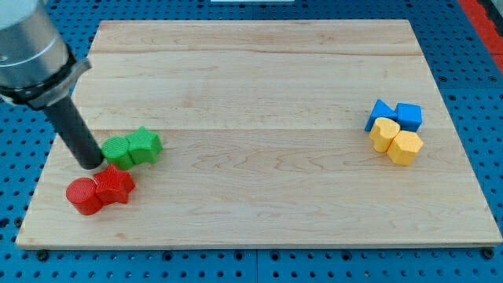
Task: Separate blue blocks from yellow blocks
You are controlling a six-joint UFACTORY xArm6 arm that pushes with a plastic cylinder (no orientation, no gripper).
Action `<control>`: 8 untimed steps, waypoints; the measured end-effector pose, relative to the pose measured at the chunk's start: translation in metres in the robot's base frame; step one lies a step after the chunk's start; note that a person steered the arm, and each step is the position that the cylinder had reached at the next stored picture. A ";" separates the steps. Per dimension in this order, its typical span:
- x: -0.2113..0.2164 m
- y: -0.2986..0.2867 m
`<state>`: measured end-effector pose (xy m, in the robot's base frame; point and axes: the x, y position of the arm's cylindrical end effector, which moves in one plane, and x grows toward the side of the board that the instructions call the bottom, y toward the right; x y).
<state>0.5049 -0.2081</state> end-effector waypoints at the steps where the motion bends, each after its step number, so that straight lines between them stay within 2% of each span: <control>1: 0.000 0.042; 2: 0.000 0.070; 3: 0.000 0.071; 4: 0.018 0.078; 5: 0.106 0.124; 6: 0.113 0.145; 7: 0.114 0.218; 8: 0.107 0.321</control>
<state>0.6119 0.1126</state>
